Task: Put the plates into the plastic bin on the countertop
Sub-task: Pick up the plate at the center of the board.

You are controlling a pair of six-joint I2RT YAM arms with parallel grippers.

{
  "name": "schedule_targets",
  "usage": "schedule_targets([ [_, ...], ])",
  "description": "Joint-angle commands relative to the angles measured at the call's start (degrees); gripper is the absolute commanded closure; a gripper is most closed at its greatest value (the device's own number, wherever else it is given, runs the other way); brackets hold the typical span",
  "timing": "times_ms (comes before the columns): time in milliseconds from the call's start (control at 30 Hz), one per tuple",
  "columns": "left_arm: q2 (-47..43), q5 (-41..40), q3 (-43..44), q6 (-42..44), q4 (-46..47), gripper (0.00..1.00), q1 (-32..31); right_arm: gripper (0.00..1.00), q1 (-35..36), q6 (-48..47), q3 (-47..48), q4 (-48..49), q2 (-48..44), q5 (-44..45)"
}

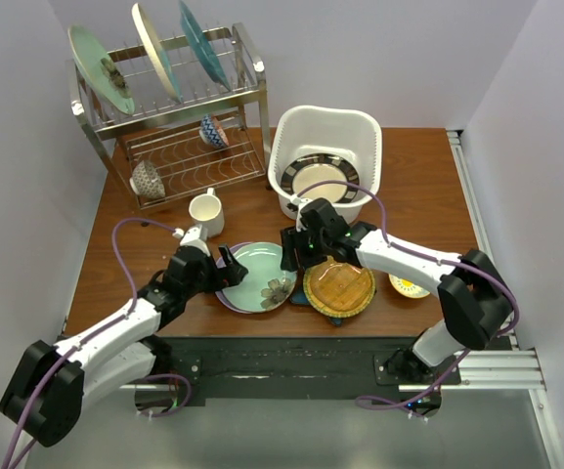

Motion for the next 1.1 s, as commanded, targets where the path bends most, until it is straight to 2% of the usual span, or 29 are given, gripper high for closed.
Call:
schedule_targets([
  [0, 0.8, 1.0, -1.6, -0.7, -0.7, 0.03, -0.5, 0.41, 0.3, 1.0, -0.6, 2.2, 0.5, -1.3],
  [367, 1.1, 2.2, -2.2, -0.4, -0.8, 0.03, -0.6, 0.41, 0.4, 2.1, -2.3, 1.4, 1.7, 0.6],
  [533, 2.2, 2.8, -2.7, -0.3, 2.5, 0.03, -0.6, 0.41, 0.4, 3.0, -3.4, 3.2, 1.7, 1.5],
  [700, 3.8, 3.5, -2.9, -0.3, 4.4, 0.03, -0.7, 0.41, 0.4, 5.2, -5.6, 9.2, 3.5, -4.0],
  [1067, 3.7, 3.9, -3.5, -0.2, 4.6, 0.04, -0.7, 0.43, 0.4, 7.5, -8.1, 13.5, 2.9, -8.0],
])
